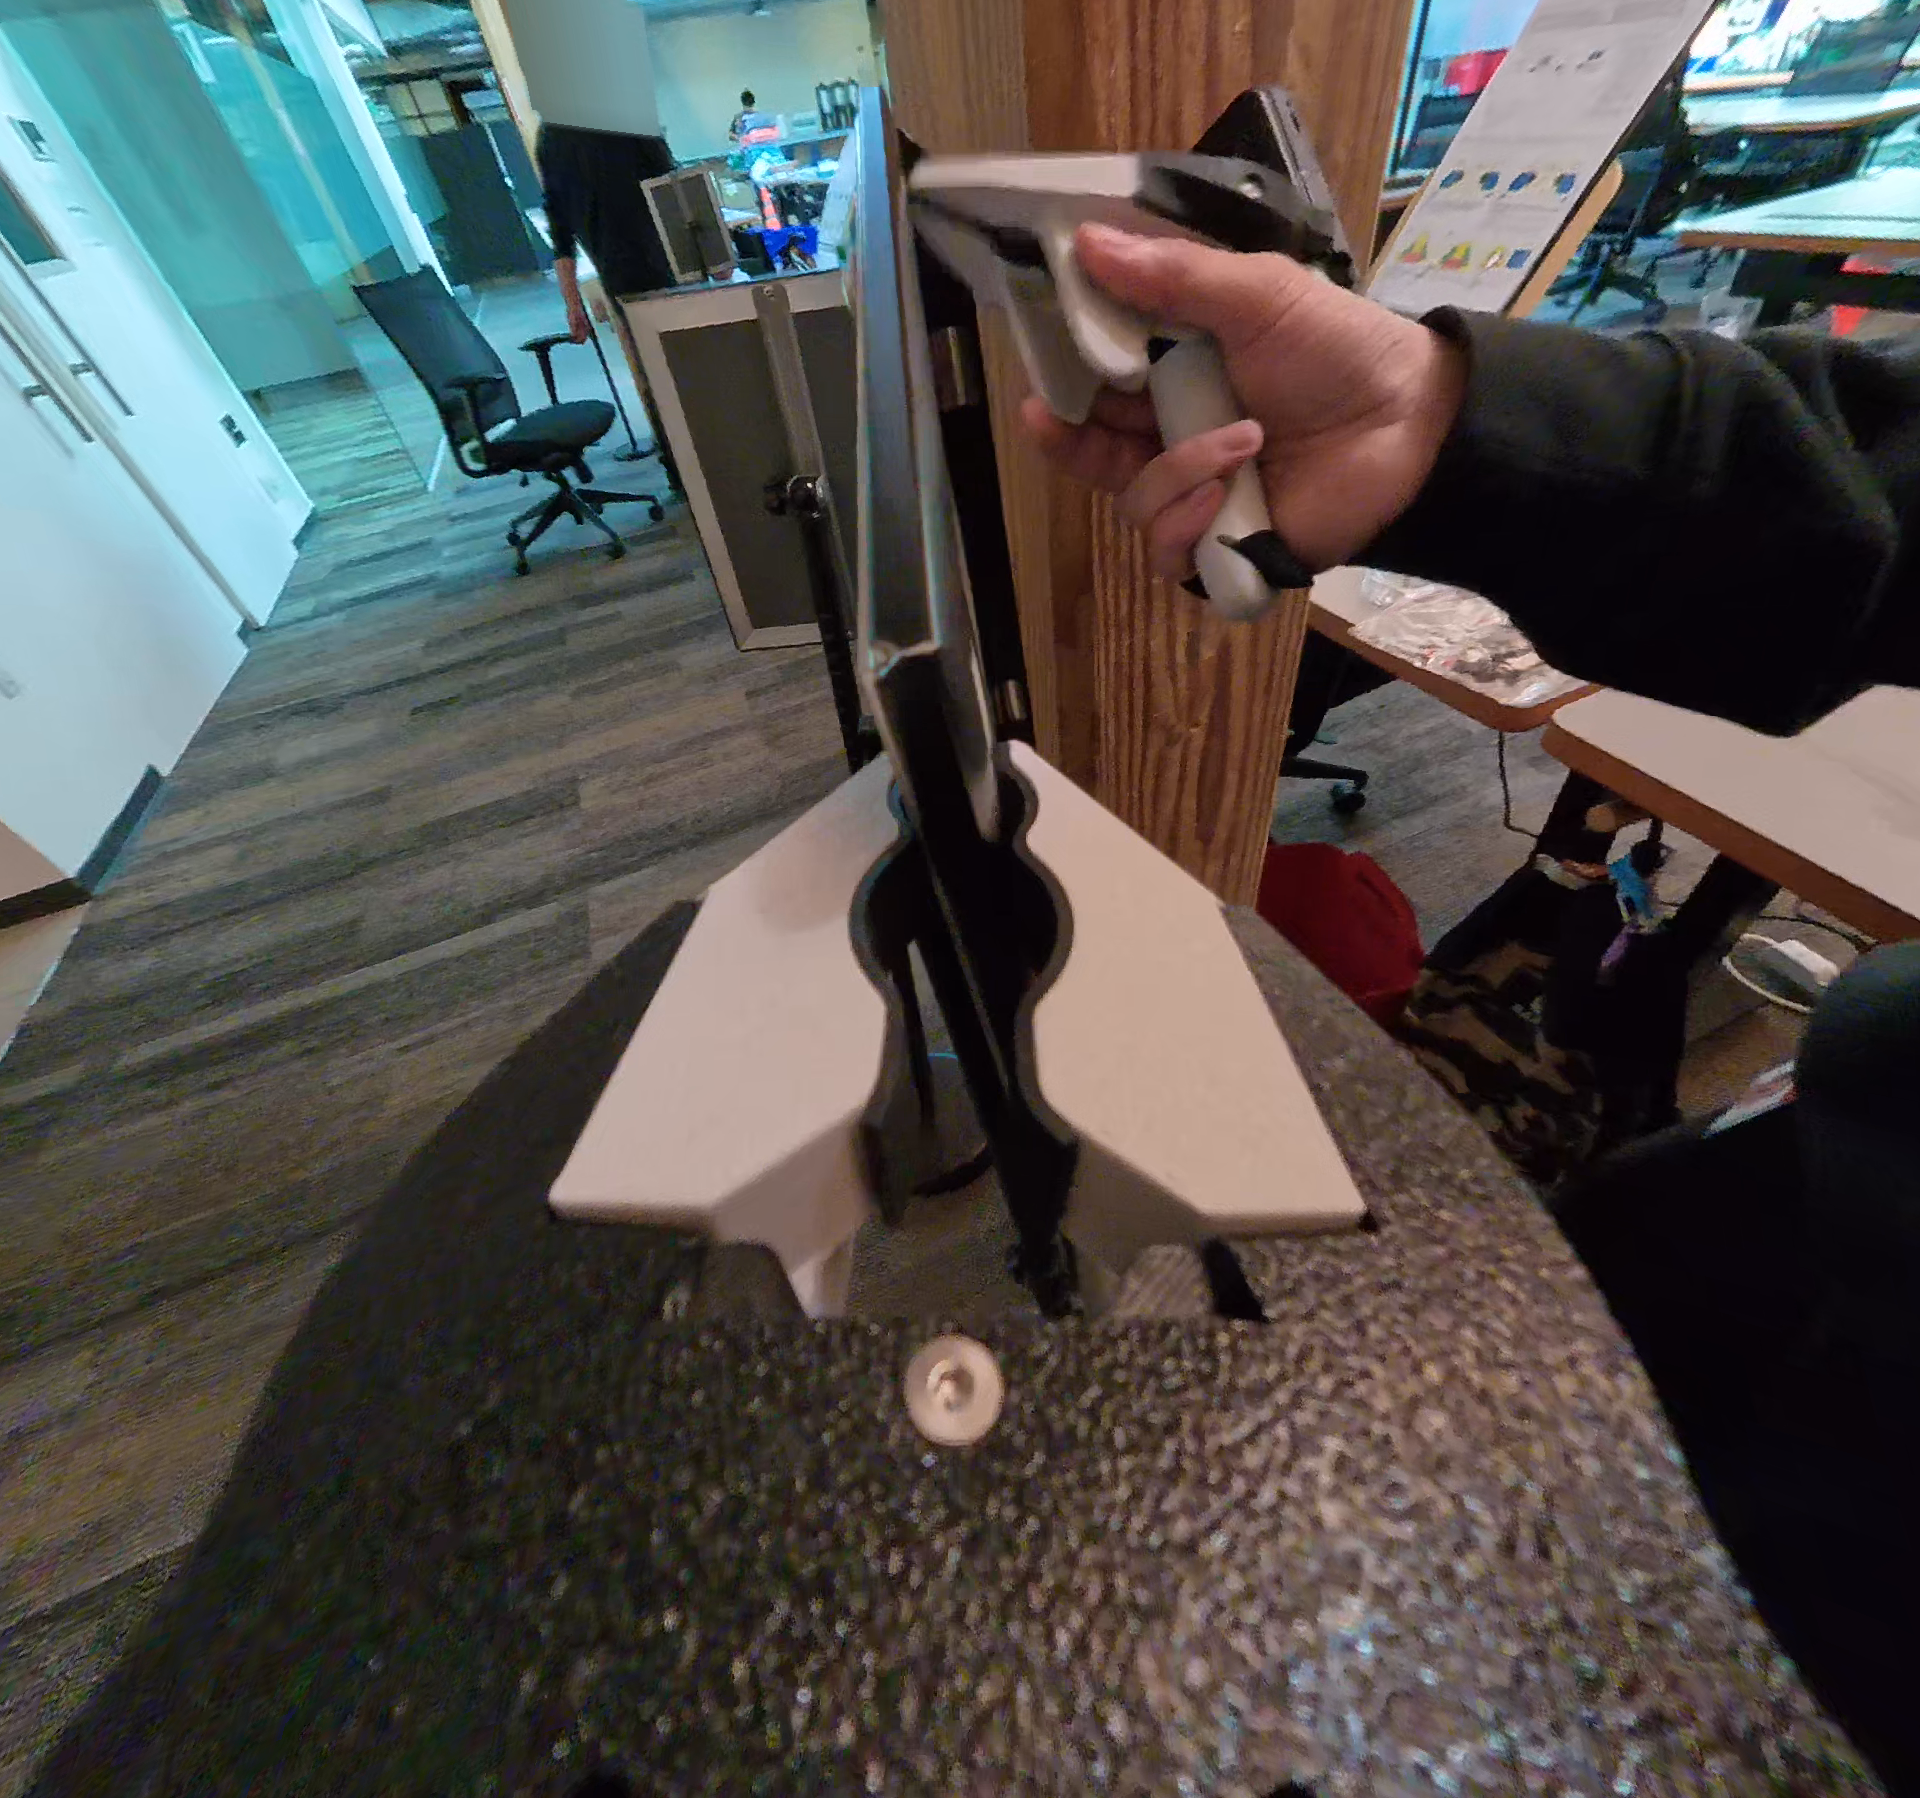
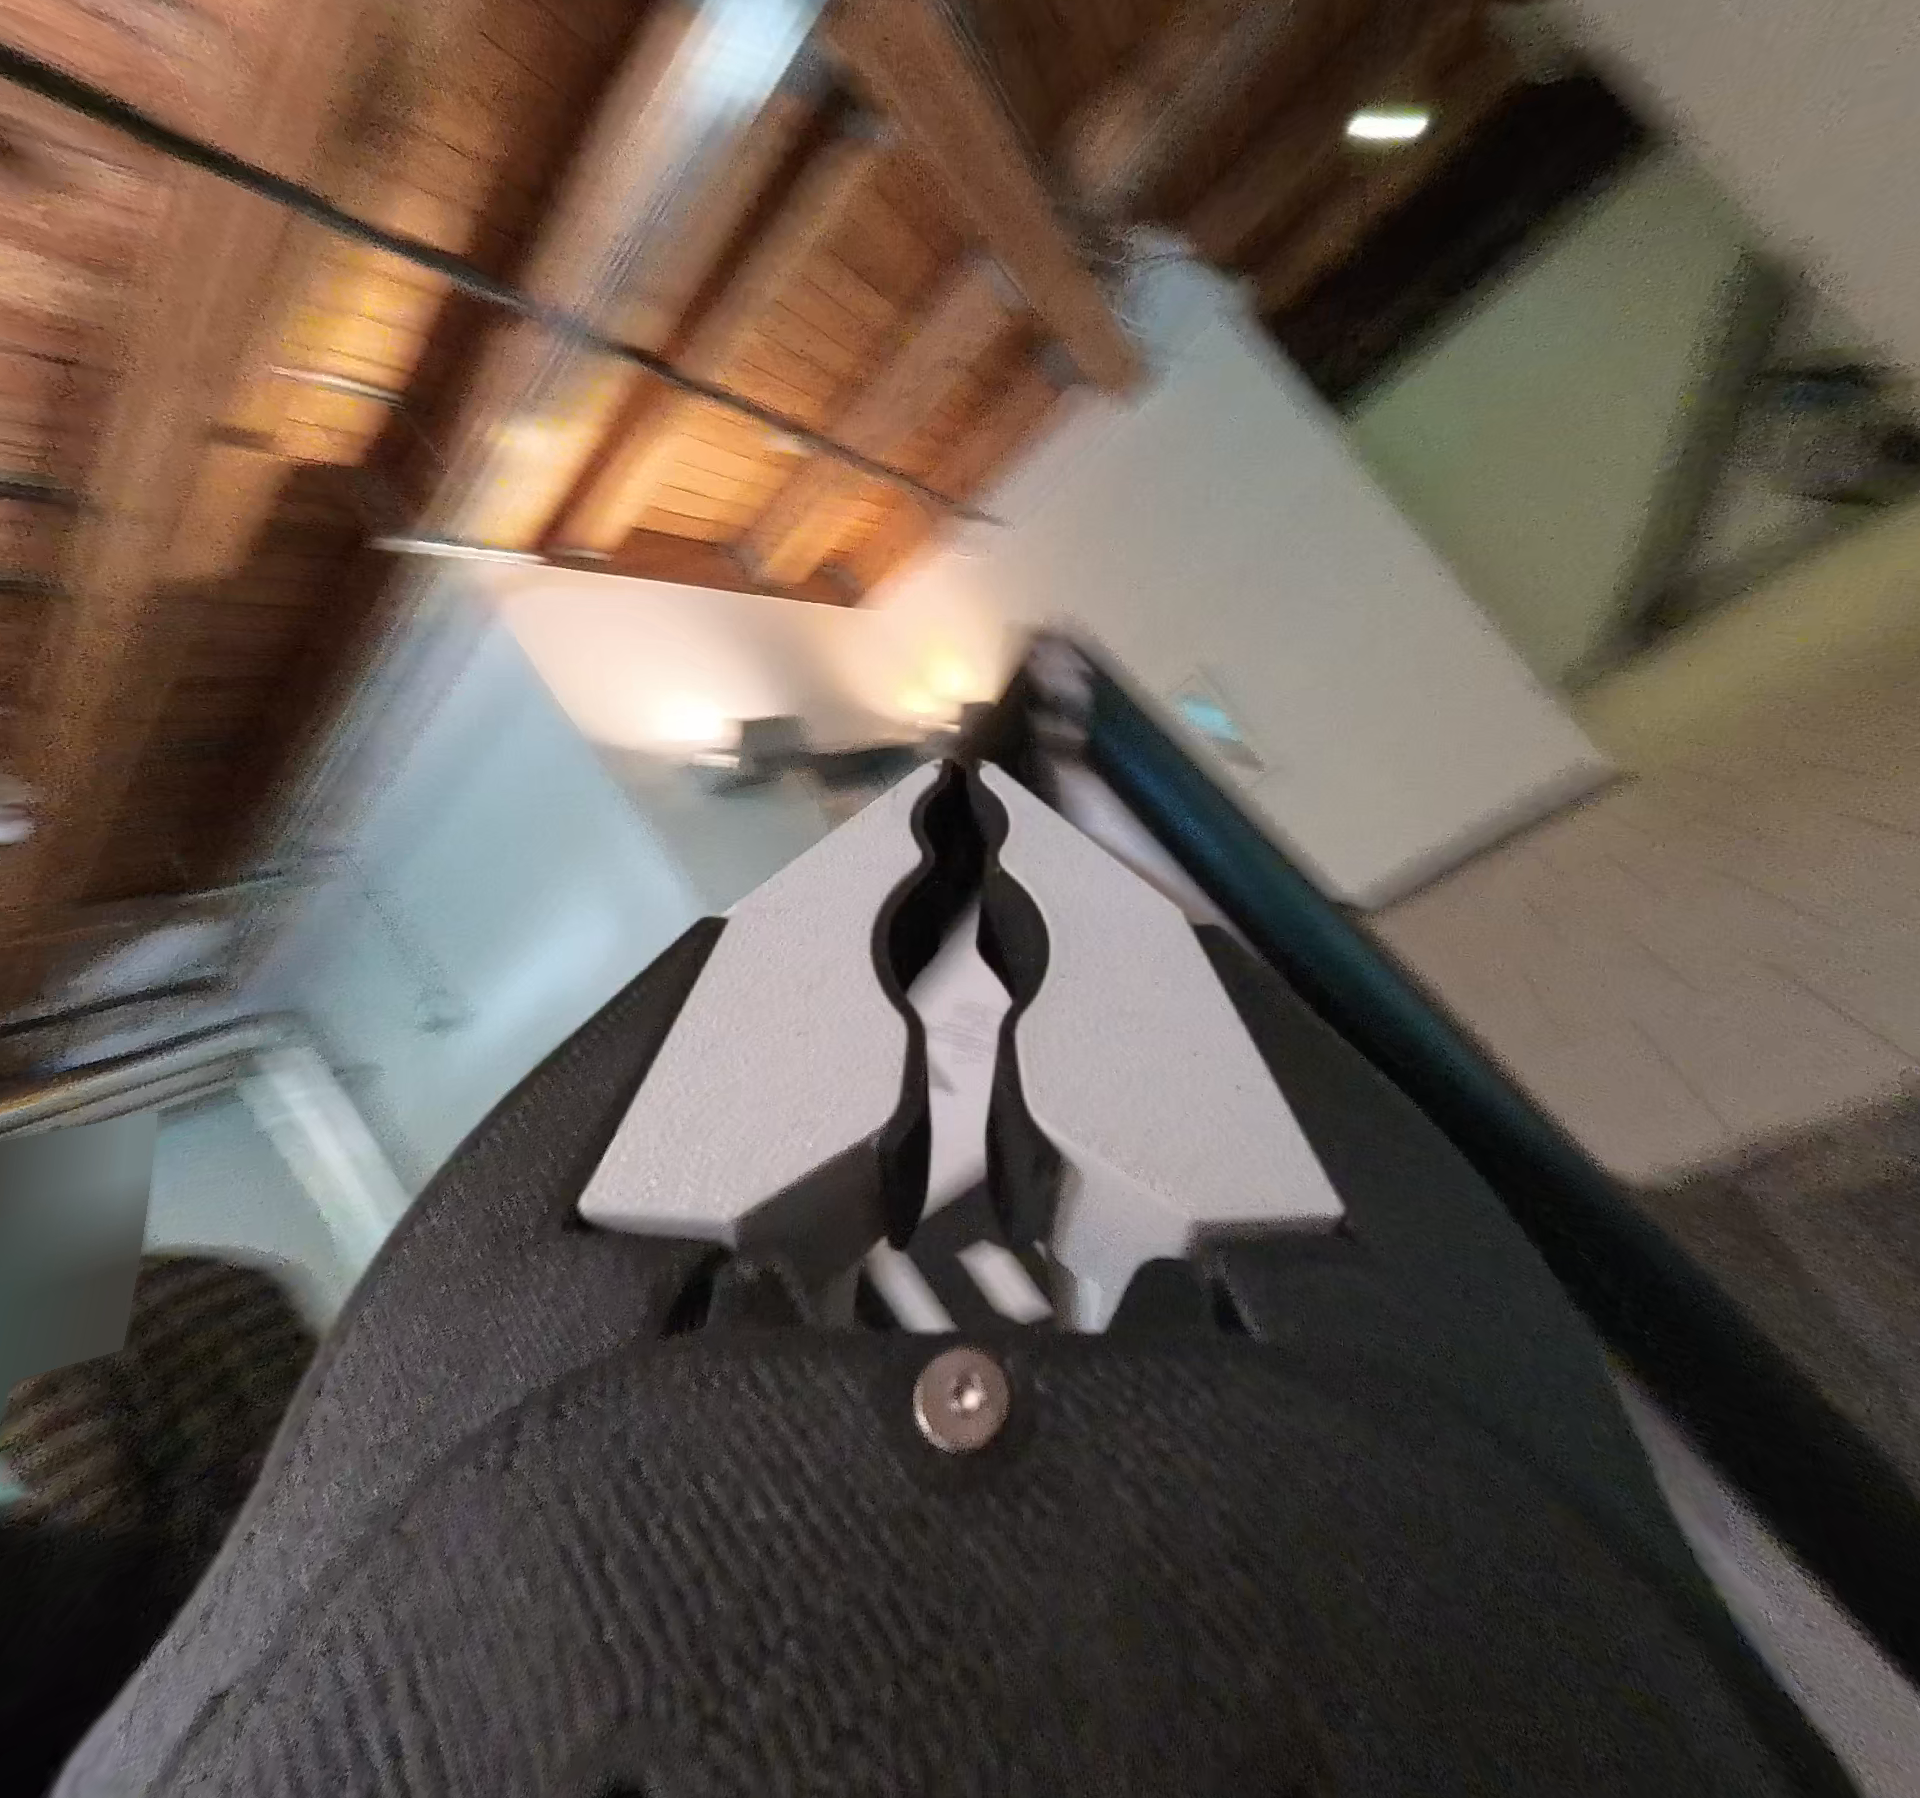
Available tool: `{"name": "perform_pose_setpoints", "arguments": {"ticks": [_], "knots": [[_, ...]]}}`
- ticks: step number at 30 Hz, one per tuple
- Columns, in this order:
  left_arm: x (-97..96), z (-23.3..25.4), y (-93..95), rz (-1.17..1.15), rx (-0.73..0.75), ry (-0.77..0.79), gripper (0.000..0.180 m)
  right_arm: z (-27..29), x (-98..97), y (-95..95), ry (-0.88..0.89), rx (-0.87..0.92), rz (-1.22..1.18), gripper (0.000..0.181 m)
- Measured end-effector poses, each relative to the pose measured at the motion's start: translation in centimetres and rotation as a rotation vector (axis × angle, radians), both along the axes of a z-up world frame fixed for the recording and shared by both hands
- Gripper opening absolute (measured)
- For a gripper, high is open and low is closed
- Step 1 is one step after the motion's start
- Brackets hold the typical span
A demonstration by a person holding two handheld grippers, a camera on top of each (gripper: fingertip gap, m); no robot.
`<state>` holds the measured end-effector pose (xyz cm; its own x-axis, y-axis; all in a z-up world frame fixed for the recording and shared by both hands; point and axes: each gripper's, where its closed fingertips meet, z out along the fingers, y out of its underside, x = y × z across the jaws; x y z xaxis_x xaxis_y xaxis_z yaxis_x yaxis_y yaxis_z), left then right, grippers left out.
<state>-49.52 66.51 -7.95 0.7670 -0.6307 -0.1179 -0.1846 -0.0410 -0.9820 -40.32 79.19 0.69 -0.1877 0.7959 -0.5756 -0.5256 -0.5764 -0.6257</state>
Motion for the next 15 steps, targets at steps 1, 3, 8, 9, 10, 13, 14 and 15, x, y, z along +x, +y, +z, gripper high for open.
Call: {"name": "perform_pose_setpoints", "arguments": {"ticks": [1, 3, 8, 9, 10, 13, 14, 15], "knots": [[0.3, 0.1, 0.1, 0.003, 0.006, -0.002, 0.008, 1.5, -0.2, -1.5, 0.055, -0.015, 0.105, 0.000], [0.9, 0.2, 0.3, 0.002, 0.021, 0.060, 0.008, 1.9, -2.8, -3.9, -0.125, 0.064, 0.199, 0.000], [0.2, 0.2, 0.1, 0.027, 0.011, 0.045, 0.008, 2.7, 0.6, -1.8, -0.269, 0.231, -0.213, 0.000], [-0.3, 0.2, -0.1, 0.032, 0.014, 0.022, 0.008, 2.0, 1.3, -1.5, -0.275, 0.213, -0.275, 0.000], [-0.8, 0.2, -0.4, 0.036, 0.017, 0.007, 0.008, 1.0, 1.7, -1.0, -0.274, 0.158, -0.301, 0.009], [-2.0, 0.3, -0.7, 0.030, 0.017, -0.020, 0.007, -0.8, 0.8, -1.1, -0.237, 0.029, -0.195, 0.016], [-2.1, 0.3, -0.6, 0.027, 0.017, -0.023, 0.007, -1.1, 0.4, -1.3, -0.251, 0.037, -0.190, 0.017], [-2.1, 0.4, -0.5, 0.026, 0.022, -0.024, 0.007, -1.4, 0.2, -1.2, -0.287, 0.065, -0.222, 0.018]]}}
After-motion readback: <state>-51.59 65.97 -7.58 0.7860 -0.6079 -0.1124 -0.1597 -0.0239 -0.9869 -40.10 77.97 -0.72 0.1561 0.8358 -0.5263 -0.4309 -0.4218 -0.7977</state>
